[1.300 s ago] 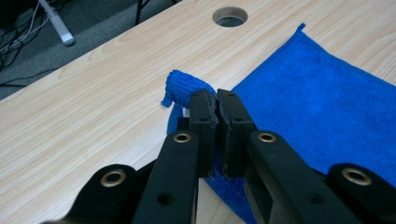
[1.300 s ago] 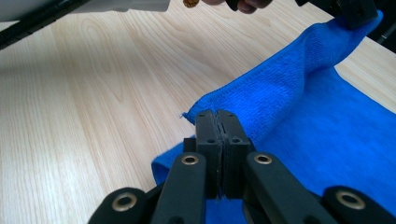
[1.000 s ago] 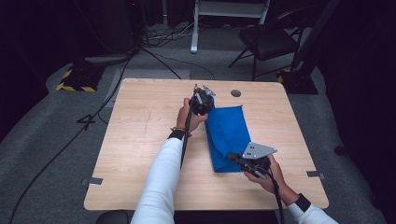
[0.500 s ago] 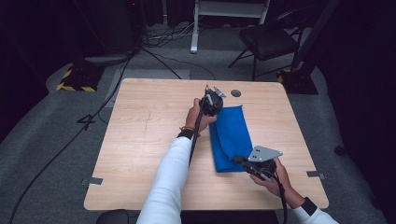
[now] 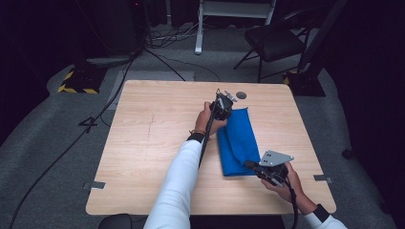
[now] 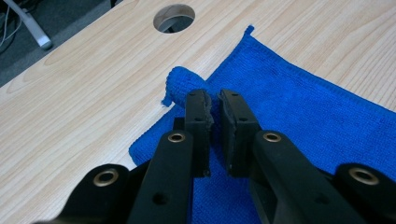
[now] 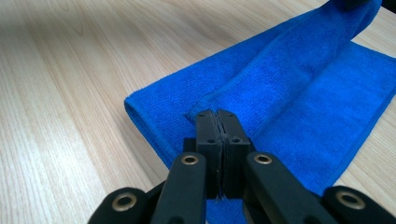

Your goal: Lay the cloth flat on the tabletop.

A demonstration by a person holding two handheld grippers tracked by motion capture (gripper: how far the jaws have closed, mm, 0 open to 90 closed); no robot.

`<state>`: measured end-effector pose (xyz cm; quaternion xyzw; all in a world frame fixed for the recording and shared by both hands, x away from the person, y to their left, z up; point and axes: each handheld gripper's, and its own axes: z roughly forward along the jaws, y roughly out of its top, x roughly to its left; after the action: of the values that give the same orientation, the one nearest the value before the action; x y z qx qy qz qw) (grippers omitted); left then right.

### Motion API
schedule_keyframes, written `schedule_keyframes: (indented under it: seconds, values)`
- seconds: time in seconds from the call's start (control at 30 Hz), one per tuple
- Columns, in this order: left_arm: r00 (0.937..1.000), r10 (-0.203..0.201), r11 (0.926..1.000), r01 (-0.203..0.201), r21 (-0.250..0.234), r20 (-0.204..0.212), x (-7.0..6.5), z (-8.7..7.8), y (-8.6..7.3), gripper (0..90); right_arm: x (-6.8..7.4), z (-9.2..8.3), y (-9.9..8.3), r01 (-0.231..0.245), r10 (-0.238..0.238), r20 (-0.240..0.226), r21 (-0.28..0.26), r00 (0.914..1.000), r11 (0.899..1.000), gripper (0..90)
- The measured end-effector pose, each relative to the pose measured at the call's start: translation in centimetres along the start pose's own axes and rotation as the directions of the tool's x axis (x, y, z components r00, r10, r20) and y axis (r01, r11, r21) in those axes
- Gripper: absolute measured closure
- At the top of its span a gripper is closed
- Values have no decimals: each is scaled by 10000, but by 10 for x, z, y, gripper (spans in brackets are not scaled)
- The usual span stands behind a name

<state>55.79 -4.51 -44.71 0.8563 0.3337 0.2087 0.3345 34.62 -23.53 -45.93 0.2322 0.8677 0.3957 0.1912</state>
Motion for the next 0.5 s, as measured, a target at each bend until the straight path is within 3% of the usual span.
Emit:
schedule_keyframes:
  seconds: [0.5]
  values:
    - [9996, 261, 9995, -263, 154, 132, -18, 13, 7, 786, -2, -5, -11, -267, 270, -98, 333, 9996, 9991, 884]
